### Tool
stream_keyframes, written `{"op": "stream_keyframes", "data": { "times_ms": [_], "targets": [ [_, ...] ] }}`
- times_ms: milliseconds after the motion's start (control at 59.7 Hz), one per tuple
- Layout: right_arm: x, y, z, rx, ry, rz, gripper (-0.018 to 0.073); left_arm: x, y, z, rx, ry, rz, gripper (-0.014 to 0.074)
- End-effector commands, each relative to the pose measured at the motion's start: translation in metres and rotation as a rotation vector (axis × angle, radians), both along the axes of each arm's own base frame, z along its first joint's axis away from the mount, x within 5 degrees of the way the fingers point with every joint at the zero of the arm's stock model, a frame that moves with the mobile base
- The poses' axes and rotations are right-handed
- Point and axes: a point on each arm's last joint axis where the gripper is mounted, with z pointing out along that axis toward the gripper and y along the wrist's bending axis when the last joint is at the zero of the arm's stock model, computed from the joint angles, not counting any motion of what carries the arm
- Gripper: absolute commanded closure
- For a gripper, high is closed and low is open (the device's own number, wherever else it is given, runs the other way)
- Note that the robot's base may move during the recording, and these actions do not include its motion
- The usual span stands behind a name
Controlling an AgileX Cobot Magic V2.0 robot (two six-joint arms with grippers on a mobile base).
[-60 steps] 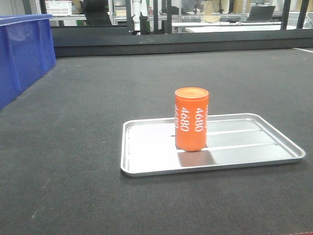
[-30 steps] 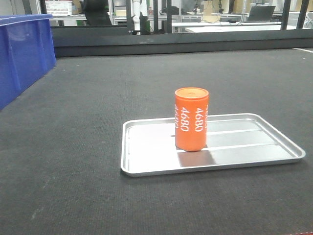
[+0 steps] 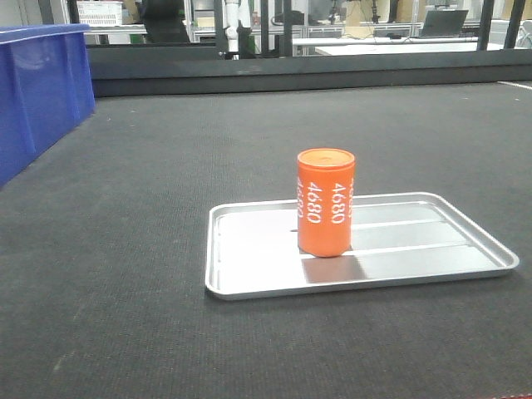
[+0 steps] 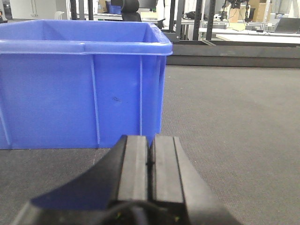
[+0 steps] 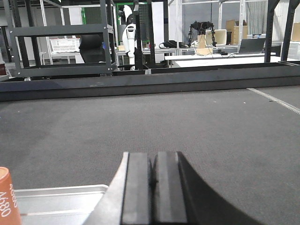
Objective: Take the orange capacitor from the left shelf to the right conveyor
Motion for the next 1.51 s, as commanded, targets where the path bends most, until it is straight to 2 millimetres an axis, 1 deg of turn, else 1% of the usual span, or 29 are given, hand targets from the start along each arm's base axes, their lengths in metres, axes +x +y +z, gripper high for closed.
{"op": "stream_keyframes", "data": {
  "times_ms": [0, 1490],
  "targets": [
    [-0.0052, -0.001, 0.0166, -0.007, -0.135, -0.015, 0.051, -0.0003, -0.0004, 0.0013, -0.01, -0.076, -0.007, 0.0722],
    [-0.0052, -0.001, 0.0166, -0.007, -0.135, -0.015, 0.051, -0.0003, -0.0004, 0.0013, -0.01, -0.076, -0.007, 0.0722]
  ]
}}
